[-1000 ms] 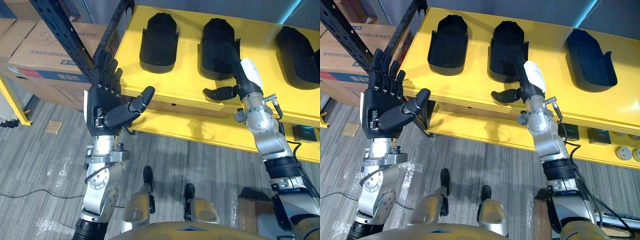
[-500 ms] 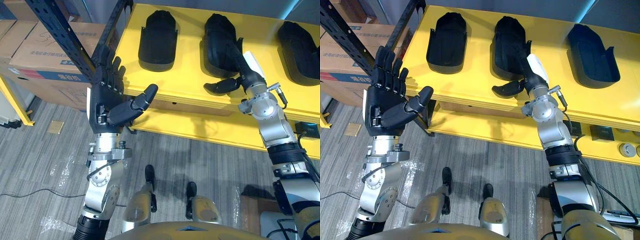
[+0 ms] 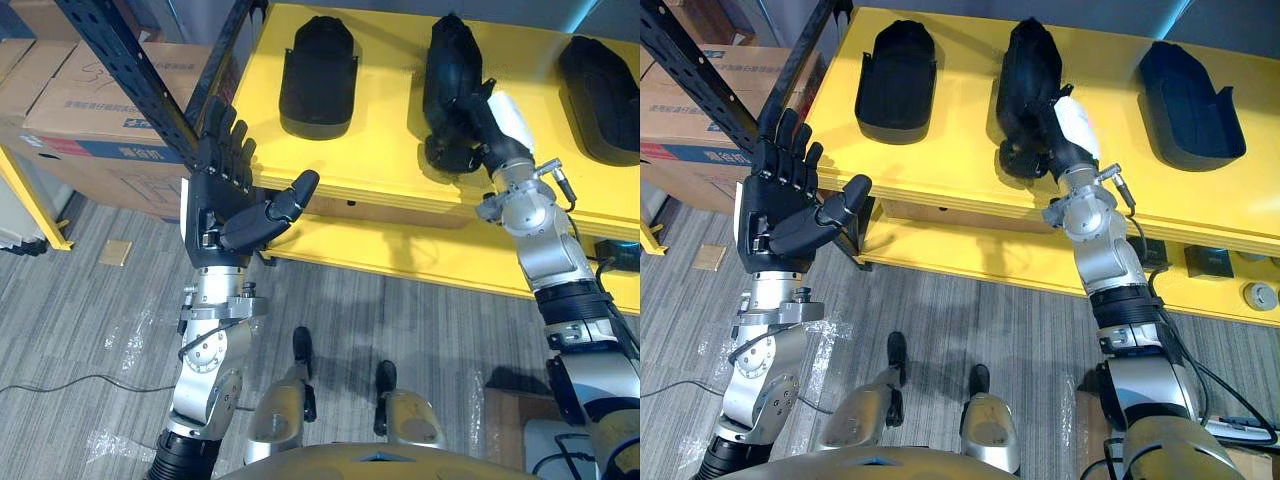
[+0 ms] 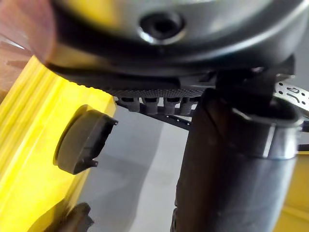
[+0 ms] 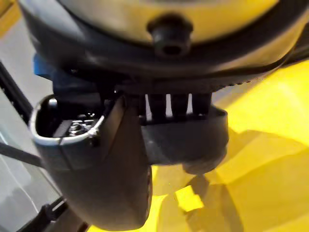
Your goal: Walk over and take three plastic housings, then place them on the shelf
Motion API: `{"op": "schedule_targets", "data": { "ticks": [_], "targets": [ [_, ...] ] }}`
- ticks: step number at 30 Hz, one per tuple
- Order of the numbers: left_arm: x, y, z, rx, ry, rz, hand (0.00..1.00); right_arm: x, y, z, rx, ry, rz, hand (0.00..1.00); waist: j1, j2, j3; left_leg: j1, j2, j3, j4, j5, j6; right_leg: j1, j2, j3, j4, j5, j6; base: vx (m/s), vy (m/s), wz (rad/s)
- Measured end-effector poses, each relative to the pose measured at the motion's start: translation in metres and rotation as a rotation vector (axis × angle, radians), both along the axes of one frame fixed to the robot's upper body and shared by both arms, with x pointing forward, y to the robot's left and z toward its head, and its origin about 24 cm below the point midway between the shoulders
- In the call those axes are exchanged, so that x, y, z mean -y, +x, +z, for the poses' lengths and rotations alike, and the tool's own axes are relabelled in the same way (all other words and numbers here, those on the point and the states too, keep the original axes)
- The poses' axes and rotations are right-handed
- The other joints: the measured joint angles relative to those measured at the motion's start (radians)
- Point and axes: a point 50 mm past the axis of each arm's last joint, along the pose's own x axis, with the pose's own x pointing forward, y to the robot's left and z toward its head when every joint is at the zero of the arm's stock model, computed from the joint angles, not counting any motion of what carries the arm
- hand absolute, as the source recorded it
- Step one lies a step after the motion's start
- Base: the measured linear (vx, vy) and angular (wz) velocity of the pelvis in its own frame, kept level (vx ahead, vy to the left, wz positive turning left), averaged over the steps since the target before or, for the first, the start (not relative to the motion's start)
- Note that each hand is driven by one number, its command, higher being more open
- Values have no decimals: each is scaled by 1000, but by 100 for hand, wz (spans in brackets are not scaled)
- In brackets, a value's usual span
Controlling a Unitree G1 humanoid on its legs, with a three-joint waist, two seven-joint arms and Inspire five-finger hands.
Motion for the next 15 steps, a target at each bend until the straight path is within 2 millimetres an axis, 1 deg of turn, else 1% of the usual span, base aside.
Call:
{"op": "schedule_targets", "data": {
  "ticks": [2,4,7,12,15],
  "targets": [
    [0,0,0,-1,0,1,100,-1,0,1,-2,-16,18,0,0,0,1,0,0,1,0,0,0,-1,0,0,0,2,3,0,0,0],
    [0,0,0,0,0,1,100,0,1,-8,-35,-25,13,0,0,0,3,0,1,1,0,0,0,-1,0,0,1,2,4,0,0,0],
    [0,0,0,-5,0,7,100,0,0,-5,-15,-28,12,0,-1,-2,7,0,1,2,0,0,0,-2,0,0,3,3,5,0,0,0],
    [-1,0,0,-5,0,8,100,0,-1,-2,23,-98,1,0,-1,-2,23,0,1,2,0,0,-1,-4,0,0,6,2,4,0,0,0],
    [-1,1,-1,-8,1,9,100,-1,-1,-1,43,-108,3,0,-1,-3,31,-1,0,4,0,0,-1,-6,-2,0,6,2,4,0,0,0]
  ]
}}
